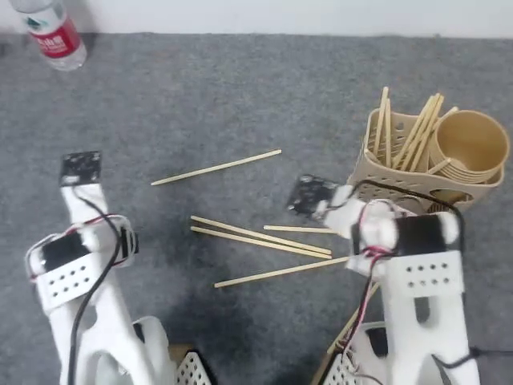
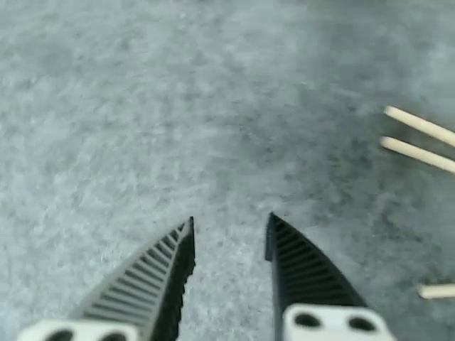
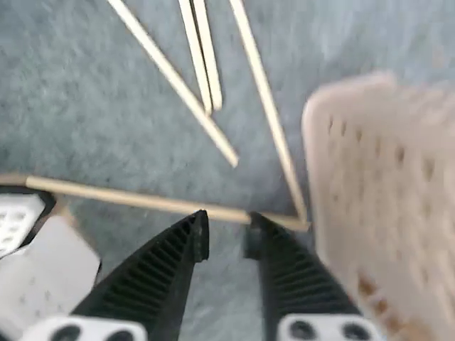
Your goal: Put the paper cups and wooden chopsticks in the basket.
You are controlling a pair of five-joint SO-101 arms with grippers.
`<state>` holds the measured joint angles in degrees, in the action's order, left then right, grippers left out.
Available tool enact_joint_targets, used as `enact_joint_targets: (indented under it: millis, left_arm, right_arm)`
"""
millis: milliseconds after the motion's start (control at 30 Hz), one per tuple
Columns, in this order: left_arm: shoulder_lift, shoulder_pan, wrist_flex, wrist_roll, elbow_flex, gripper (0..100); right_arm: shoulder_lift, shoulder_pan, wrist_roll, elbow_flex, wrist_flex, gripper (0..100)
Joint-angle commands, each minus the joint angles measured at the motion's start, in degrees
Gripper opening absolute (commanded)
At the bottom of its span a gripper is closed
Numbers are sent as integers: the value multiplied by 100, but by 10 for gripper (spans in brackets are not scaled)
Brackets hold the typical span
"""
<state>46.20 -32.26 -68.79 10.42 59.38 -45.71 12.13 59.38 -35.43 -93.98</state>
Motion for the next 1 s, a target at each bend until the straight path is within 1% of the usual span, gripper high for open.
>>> enact_joint_targets:
  millis: [0,100,200,267,367,500,633,700,833,967]
  left_arm:
    - [79,-545,211,-105,48,197]
    - [79,-738,237,-185,92,197]
    - [79,-1204,615,-519,198,197]
    - [79,-1556,782,-563,233,197]
    - [79,-1916,800,-580,251,197]
    - [79,-2127,818,-580,409,196]
    - [79,-2163,818,-545,567,196]
    - [79,-2426,818,-431,576,196]
    - [79,-2971,818,-193,585,196]
    - [79,-3095,826,-105,743,196]
  right_arm:
    - [57,620,-158,202,347,236]
    - [66,1042,-167,-97,954,219]
    - [365,1341,-167,-422,1640,194]
    - [822,1473,-290,-448,1930,195]
    - [1675,1727,-686,-431,2492,194]
    - [2712,2088,-809,-255,2993,194]
    - [3635,2299,-993,246,3152,195]
    - [4057,2369,-1011,527,3125,211]
    - [4840,2378,-1011,1011,3143,277]
    - [5446,2387,-1011,1486,3134,277]
